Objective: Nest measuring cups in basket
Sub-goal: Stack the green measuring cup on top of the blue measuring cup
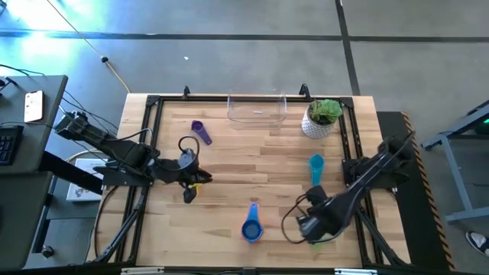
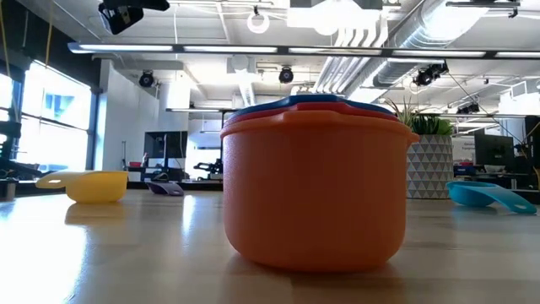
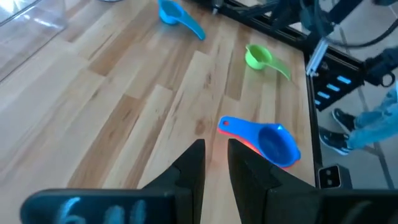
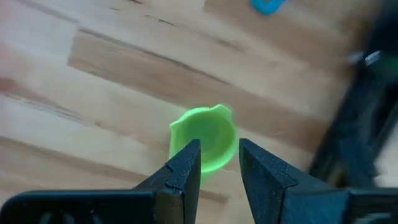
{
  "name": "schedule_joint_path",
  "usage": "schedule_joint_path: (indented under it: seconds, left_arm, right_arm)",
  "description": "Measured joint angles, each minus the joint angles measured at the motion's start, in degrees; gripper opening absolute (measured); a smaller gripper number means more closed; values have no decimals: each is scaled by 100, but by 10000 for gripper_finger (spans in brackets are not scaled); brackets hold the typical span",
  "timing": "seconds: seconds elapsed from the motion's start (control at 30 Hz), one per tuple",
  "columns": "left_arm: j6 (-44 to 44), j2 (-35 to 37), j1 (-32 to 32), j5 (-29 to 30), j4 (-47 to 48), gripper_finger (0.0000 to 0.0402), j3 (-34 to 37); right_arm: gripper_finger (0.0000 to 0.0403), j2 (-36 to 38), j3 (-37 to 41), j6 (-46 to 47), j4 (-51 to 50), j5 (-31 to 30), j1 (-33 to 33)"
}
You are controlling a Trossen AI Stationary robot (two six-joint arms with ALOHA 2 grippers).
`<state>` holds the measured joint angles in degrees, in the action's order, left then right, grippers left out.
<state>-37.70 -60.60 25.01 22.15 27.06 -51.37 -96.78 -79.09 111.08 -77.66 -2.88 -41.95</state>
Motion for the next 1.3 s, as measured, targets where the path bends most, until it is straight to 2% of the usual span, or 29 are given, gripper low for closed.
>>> schedule_joint_path:
  seconds: [0.17,0.3,0.63,0.9,1.3]
  left_arm:
    - [-222,0,-52,92,-2,60,0]
    - [-421,0,-160,103,5,60,0]
    - [-727,0,-399,107,5,60,0]
    - [-921,0,-596,120,2,60,0]
    - [-917,0,-809,172,5,60,-2]
  right_arm:
    - [101,731,954,841,1226,-548,-249]
    - [101,853,1306,988,1406,-424,-282]
    - [101,827,1783,745,2194,-120,-253]
    - [101,825,2380,562,3258,64,-100]
    - [101,601,2575,-156,3770,334,-67]
